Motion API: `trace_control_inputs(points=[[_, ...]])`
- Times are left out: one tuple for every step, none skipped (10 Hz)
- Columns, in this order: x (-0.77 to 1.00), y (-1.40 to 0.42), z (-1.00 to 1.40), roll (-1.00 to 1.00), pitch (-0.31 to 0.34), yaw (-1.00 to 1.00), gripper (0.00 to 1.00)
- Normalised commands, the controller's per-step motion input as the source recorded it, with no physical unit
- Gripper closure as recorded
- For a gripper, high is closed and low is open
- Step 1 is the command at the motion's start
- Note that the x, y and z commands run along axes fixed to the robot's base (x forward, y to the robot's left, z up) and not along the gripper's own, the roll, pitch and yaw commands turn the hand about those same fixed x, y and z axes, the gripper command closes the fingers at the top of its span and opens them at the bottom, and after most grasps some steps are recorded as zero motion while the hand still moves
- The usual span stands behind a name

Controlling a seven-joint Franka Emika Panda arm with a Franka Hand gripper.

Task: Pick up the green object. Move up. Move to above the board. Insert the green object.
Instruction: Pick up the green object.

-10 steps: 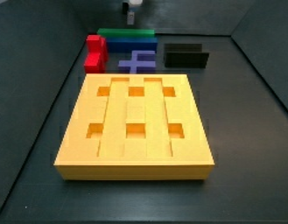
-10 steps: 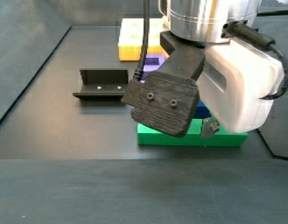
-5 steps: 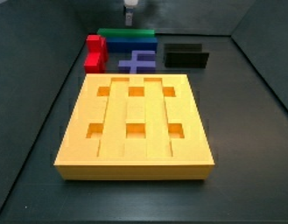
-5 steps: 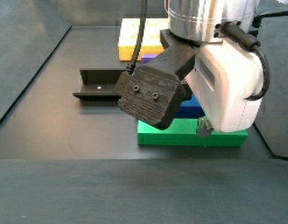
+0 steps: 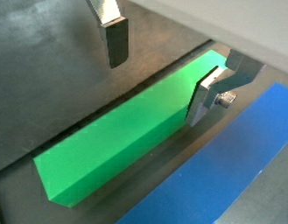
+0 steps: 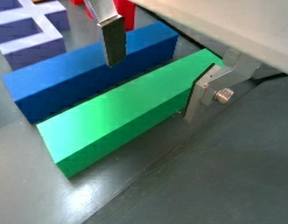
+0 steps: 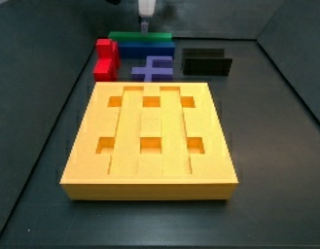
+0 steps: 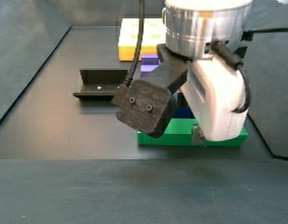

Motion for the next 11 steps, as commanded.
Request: trace_control_inputs(points=[[-0.12,0.0,-0.21,-0.05,0.021,-0.26,0.0],[-0.14,0.0,-0.21,-0.04,0.0,-0.26,0.0],[-0.16,0.0,-0.16,-0.04,0.0,-0.21,0.0],[-0.21,0.03,-0.13,-0.03,0.0,-0.18,0.0],[-0.01,0.0,-0.1,-0.02,0.0,-0.13,0.0],[0.02,0.01,-0.16,0.0,0.0,-0.02,0.0],[0.03,0.0,-0.14,0.0,0.0,-0.01,0.0],[0.0,0.0,0.0,0.0,0.0,0.0,0.0],[0.0,0.0,0.0,0.0,0.0,0.0,1.0],[0.0,0.0,0.0,0.0,0.0,0.0,1.0],[0.0,0.0,0.0,0.0,0.0,0.0,1.0]])
